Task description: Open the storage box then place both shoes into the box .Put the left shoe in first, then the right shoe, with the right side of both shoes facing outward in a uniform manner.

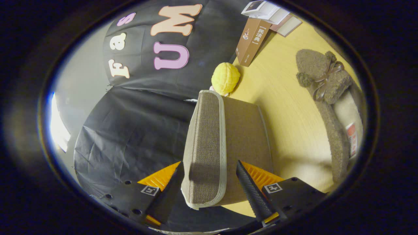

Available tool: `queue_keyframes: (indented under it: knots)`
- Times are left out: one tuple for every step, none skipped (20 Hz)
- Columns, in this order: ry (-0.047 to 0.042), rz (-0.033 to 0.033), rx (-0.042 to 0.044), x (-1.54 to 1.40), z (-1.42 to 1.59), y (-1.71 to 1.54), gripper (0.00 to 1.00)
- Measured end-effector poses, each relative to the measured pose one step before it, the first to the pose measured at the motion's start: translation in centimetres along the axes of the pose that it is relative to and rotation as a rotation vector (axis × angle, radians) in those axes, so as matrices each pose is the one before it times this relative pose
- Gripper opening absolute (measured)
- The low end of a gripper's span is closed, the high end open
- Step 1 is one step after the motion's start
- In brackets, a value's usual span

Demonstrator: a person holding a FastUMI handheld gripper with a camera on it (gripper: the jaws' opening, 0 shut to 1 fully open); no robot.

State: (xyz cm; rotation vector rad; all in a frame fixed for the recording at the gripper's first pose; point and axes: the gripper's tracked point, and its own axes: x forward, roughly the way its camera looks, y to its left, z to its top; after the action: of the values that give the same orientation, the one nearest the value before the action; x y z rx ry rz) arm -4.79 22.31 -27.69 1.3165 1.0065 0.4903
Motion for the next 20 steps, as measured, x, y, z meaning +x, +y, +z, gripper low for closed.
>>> queue_keyframes:
  knots:
    - [0.01736, 0.01665, 0.01421, 0.157, -0.325, 0.223, 1.00]
    - [0.00784, 0.00198, 0.00260, 0.134, -0.174, -0.020, 1.00]
    - [-0.00031, 0.00732, 0.00792, -0.163, 0.170, -0.190, 1.00]
    - [0.00265, 0.00892, 0.02085, 0.003, 0.226, -0.122, 1.00]
    - [0.00221, 0.00786, 0.02899, -0.075, -0.014, -0.192, 1.00]
    - [0.00794, 0.00904, 0.03067, 0.011, -0.037, -0.110, 1.00]
    - [0.00094, 0.01004, 0.02465, -0.090, 0.005, 0.026, 0.99]
    - [0.00182, 0.00936, 0.01353, 0.076, 0.141, 0.179, 0.99]
    - [0.00440, 0.01360, 0.00297, -0.242, -0.041, 0.311, 0.99]
    - [0.00136, 0.01886, 0.00553, -0.207, 0.161, 0.501, 0.98]
    - [0.00366, 0.02452, 0.01085, -0.185, -0.016, 0.489, 0.97]
    - [0.00104, 0.01141, 0.00791, -0.111, 0.137, 0.221, 0.95]
    - [0.00609, 0.01156, 0.00734, -0.085, -0.222, 0.237, 0.94]
    - [-0.00377, -0.00059, 0.00033, -0.087, 0.099, 0.028, 0.92]
    - [-0.00393, 0.00596, 0.00124, -0.171, 0.191, 0.135, 0.91]
    - [0.00736, 0.01290, 0.00932, -0.040, -0.030, 0.351, 0.89]
    - [0.00148, 0.01136, 0.00757, -0.094, -0.022, 0.363, 0.88]
    - [-0.00044, 0.01256, 0.00436, -0.021, 0.072, 0.382, 0.86]
    - [-0.00003, 0.01472, 0.00328, -0.256, -0.081, 0.600, 0.85]
    - [-0.00027, 0.01544, 0.00143, -0.238, 0.181, 0.610, 0.83]
